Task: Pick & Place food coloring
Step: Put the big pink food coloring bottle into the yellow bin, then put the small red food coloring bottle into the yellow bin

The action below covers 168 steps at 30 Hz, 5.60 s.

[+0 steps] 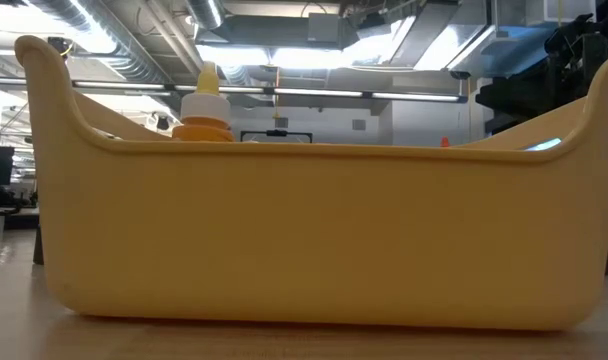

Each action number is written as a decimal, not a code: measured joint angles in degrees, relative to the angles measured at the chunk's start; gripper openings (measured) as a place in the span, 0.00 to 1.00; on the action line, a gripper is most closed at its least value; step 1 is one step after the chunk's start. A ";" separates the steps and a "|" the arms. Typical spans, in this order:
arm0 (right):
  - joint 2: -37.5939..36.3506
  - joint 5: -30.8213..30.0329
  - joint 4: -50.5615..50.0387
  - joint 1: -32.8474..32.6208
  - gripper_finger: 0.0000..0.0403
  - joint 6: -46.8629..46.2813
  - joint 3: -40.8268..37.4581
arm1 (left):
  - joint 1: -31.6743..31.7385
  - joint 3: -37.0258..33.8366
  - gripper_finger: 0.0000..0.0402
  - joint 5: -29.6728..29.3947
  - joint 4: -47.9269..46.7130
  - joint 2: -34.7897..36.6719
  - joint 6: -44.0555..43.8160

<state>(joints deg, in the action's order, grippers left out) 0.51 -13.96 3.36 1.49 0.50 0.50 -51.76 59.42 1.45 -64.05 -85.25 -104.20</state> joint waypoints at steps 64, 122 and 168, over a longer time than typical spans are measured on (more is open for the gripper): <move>0.00 -0.01 -0.02 0.01 0.30 0.04 -0.01 | 18.99 14.02 0.28 -14.82 35.02 -1.43 49.57; 0.02 0.00 -0.42 -0.01 0.30 -0.03 0.00 | 23.49 48.46 0.32 -4.21 -8.61 -35.39 46.45; 0.02 0.00 -0.37 -0.01 0.30 -0.01 0.01 | 23.38 48.46 0.41 -0.75 -7.73 -35.34 46.49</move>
<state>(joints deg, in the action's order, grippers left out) 0.54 -13.96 2.98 1.48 0.49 0.51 -28.38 107.87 0.70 -71.78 -120.60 -57.71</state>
